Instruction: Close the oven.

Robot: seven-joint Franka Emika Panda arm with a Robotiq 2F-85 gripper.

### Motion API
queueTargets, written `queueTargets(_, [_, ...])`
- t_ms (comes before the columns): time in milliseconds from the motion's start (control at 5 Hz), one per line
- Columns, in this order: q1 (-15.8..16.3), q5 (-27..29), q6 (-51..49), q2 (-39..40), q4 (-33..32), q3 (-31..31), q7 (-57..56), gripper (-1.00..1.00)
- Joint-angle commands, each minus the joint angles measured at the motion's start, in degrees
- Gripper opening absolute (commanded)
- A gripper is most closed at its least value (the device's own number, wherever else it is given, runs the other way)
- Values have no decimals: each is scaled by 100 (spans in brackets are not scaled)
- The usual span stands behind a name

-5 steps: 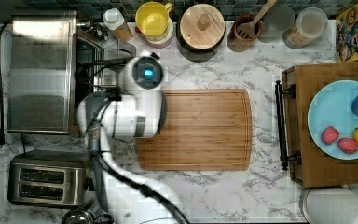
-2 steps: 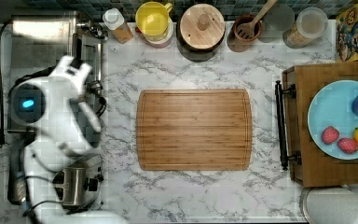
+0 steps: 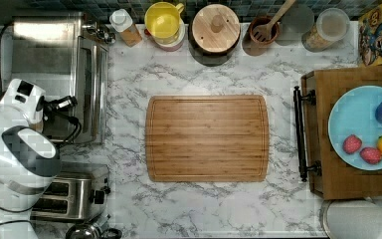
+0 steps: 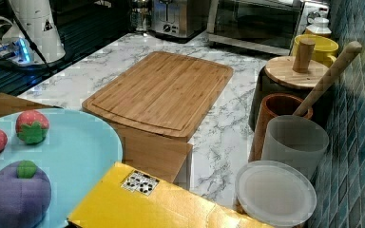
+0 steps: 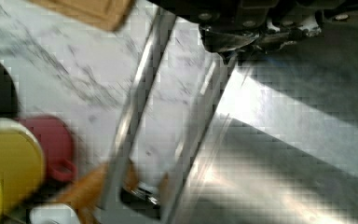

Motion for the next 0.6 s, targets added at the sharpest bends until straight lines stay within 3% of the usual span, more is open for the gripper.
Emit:
queueTargets(200, [-106,1170,-550,-761,1196,301,-375,-100])
queueTargets(600, [-94,1172,-550,-761,1196,288,-377,-100])
